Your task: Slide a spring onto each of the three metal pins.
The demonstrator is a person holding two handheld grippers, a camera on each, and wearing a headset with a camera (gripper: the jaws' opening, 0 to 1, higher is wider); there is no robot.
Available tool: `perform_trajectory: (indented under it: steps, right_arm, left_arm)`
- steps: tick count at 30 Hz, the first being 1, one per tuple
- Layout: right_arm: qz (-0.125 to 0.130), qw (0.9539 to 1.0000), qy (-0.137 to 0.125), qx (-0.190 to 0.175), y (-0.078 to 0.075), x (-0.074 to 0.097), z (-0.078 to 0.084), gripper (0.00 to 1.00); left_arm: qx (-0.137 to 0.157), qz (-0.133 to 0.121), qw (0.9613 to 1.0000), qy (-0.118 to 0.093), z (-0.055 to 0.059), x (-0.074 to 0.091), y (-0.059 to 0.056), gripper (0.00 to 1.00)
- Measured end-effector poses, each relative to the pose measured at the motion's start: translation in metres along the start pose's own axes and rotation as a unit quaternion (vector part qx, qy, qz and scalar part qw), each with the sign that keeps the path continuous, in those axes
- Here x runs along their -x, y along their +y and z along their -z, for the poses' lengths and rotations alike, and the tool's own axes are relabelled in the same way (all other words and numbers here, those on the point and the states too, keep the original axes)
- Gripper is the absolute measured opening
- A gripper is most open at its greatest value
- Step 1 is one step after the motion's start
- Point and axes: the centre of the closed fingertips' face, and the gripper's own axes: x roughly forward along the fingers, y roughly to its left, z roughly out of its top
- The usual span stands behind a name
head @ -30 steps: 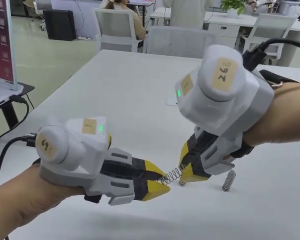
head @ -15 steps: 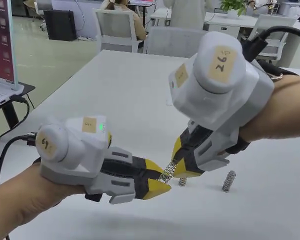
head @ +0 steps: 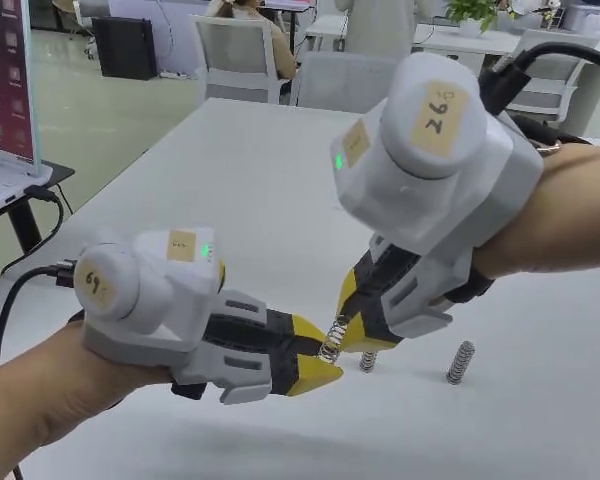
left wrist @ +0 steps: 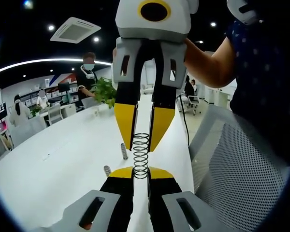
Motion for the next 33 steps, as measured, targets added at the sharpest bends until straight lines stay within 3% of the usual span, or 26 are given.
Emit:
perform_trajectory:
  steps: [33]
  right_arm:
    - [-0.029, 0.9991, -0.019, -0.025, 0.0, -0.015, 0.002, 0.1]
  left_arm:
    - [-0.002, -0.002, 1.0, -0.007, -0.002, 0.002, 0.001, 0.02]
